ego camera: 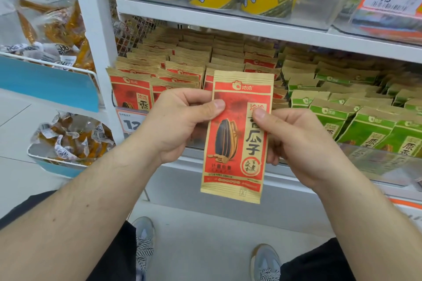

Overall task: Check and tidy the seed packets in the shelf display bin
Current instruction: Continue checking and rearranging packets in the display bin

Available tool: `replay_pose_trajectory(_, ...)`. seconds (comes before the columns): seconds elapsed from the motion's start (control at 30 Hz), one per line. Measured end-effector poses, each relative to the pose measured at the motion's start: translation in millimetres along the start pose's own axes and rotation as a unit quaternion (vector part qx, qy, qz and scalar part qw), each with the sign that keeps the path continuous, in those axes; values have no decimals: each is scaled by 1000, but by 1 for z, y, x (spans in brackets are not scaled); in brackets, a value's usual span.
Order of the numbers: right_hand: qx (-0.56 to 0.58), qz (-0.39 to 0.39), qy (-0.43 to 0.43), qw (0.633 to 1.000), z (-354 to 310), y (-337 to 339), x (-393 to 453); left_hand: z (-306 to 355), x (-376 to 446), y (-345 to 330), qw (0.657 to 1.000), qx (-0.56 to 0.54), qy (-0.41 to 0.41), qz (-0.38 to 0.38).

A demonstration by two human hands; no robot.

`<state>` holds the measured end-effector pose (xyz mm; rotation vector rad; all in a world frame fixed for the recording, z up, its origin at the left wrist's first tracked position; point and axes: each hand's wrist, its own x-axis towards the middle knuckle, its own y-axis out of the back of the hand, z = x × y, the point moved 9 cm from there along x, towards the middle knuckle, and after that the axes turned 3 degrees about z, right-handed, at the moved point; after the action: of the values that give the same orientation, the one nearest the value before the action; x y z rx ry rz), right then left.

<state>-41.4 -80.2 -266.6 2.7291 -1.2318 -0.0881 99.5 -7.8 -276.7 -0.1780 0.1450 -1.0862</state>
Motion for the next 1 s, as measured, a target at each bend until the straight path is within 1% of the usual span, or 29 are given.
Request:
replay_pose_trajectory(0.07,3,21,6,1000,0,3,1,-1,-2,-2,1000,-1,10,-19)
replay_pose_trajectory(0.17,36,55,7,998,2,10,4,-7,-7,-12,994,28,45,-96)
replay_pose_trajectory(0.23,41,55,3,998,4,11,6,-9,-9,-13,992,40,54,-111)
replay_pose_trajectory(0.3,38,18,-15,999,8,8,5,-7,-7,-10,994,31,51,-93)
replay_pose_trajectory(0.43,22,-86,-52,995,13,-7,-1,-1,-5,-4,997,-9,44,-56)
replay_pose_trajectory(0.57,51,-122,-55,990,14,-11,-2,0,-5,-4,997,-20,52,-52)
replay_pose_trajectory(0.73,75,-191,-57,977,11,-17,-6,4,-5,-2,998,-22,38,-47)
replay_pose_trajectory(0.87,56,-218,-31,974,8,-20,-7,8,-6,-3,998,-11,18,-57)
replay_pose_trajectory(1.0,26,-205,-7,978,6,-20,-8,10,-6,-1,998,-6,2,-61)
